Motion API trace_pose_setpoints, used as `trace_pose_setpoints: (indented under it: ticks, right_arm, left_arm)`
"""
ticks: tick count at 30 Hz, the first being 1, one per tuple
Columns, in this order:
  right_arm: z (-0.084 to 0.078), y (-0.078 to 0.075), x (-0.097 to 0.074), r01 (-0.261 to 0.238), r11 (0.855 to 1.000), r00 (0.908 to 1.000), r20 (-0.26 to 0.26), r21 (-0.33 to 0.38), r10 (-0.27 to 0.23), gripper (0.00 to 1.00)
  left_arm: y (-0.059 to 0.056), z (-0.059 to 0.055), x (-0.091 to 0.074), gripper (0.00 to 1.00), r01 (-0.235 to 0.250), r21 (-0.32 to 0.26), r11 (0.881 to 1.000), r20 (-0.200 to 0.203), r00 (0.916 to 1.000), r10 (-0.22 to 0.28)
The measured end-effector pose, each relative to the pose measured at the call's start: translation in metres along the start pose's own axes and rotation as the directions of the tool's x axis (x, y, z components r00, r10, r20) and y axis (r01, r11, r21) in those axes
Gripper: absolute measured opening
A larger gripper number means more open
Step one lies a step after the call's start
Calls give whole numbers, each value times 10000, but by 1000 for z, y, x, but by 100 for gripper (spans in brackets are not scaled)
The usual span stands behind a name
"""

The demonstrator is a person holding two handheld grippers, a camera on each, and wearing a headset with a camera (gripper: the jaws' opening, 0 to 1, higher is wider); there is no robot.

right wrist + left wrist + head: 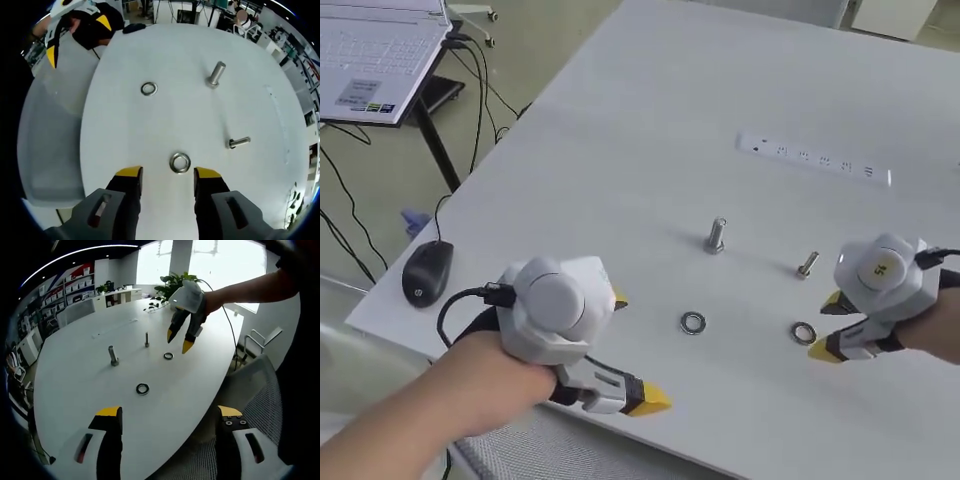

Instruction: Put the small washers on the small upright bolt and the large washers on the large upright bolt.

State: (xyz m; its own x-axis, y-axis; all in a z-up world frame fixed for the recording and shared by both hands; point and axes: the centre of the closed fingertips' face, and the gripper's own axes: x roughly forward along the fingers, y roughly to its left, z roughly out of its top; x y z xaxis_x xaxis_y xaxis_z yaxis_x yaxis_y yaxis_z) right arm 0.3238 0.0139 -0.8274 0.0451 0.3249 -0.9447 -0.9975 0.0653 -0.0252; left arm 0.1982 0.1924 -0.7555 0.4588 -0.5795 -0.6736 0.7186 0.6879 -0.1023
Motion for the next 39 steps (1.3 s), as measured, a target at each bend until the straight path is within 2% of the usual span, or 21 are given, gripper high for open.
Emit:
trace_pose_setpoints:
  ticks: [10,15,20,23,33,39]
  right_arm:
    - [-3,-4,14,136,9999,9998,-140,-6,-136,43]
    - [-4,-11,19,201,9995,9997,-166,227,-198,43]
    - [-3,-16,24,240,9992,9995,-207,331,-234,43]
    - [-4,-16,30,191,9996,9992,-345,231,-183,43]
    - [-10,-17,43,14,10000,9971,-757,41,-10,43]
    - [-9,-19,41,-147,9994,9983,-560,321,165,42]
  left_arm:
    - [-1,-2,1,75,135,48,9999,30,9999,-135]
    - [1,-3,2,75,169,226,9996,-28,9999,-169]
    - [4,0,1,76,151,251,9996,55,9999,-153]
    - [6,1,0,75,175,243,9996,91,9998,-177]
    - [9,-5,-5,75,136,192,9997,-45,9999,-135]
    - [10,-8,-5,75,124,105,9999,-110,9999,-123]
